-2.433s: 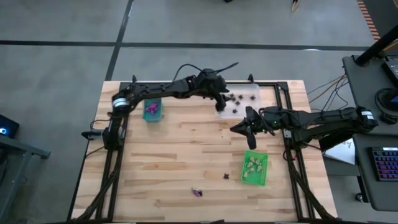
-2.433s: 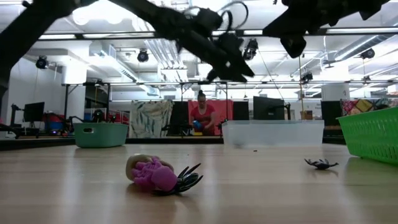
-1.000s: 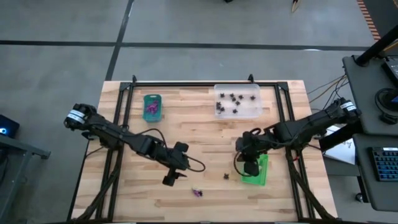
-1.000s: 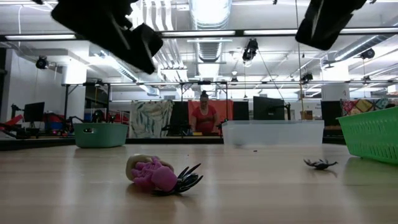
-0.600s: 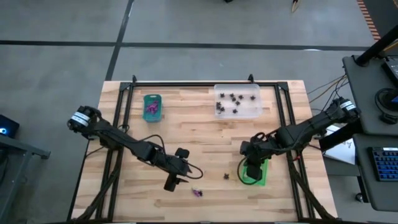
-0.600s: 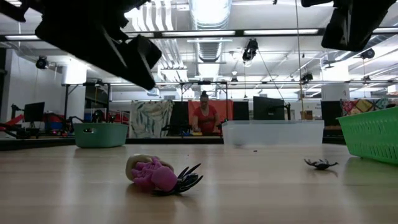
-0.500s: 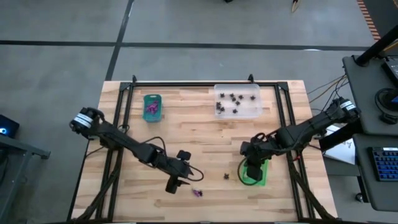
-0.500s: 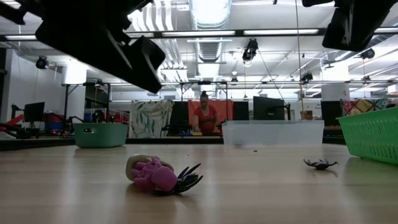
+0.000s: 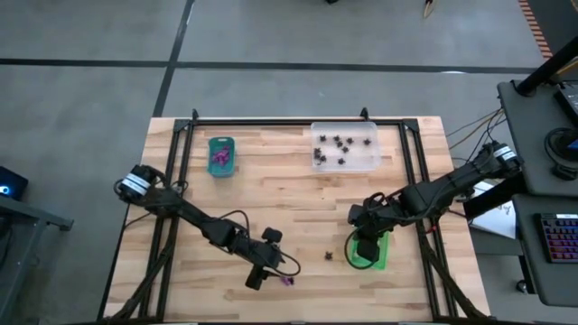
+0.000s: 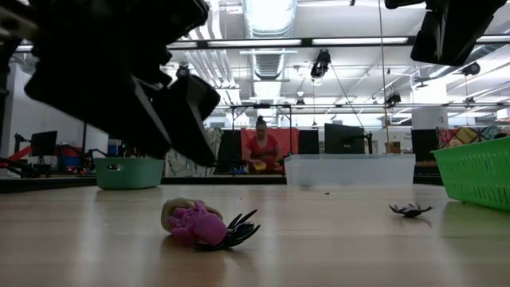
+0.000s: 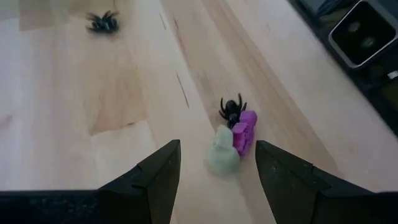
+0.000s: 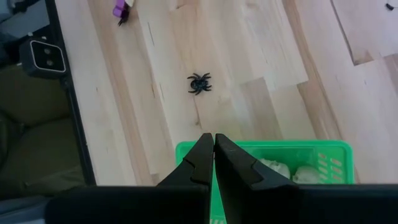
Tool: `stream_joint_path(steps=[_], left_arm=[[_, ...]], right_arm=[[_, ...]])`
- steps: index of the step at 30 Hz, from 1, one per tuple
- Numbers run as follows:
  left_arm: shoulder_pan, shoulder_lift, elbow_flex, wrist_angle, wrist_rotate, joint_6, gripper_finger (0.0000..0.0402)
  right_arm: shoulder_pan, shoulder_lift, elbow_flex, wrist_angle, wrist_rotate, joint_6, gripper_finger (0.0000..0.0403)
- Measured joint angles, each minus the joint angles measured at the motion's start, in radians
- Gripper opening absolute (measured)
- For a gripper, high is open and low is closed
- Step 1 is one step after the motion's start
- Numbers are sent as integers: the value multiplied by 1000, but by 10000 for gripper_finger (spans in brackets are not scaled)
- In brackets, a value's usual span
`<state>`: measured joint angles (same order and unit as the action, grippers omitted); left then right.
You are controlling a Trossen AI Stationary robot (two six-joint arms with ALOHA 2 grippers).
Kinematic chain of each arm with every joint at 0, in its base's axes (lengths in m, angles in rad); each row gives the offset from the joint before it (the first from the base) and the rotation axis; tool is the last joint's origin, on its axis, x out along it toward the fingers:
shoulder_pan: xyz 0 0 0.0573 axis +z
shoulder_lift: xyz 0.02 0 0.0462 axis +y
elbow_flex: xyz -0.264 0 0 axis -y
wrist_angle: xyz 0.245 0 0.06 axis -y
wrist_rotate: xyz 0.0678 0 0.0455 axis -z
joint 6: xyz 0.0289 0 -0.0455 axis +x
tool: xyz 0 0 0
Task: Sort Halloween decoration
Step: Put the white skull toy into the green bin
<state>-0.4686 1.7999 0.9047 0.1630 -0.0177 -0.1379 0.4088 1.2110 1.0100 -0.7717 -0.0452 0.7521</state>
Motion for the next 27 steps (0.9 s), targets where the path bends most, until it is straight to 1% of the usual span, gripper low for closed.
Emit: stream_joint_path(steps=[6,18,27], left_arm=[[-5,59,0,56,0,-13,191],[-26,68,-4,64,1,-37,191],[-26,116,-5,121,1,-47,188]], right_arm=[[0,3,0,-1,3,0,9],[6,3,0,1,21,0,9],[6,3,0,2,22,0,9]])
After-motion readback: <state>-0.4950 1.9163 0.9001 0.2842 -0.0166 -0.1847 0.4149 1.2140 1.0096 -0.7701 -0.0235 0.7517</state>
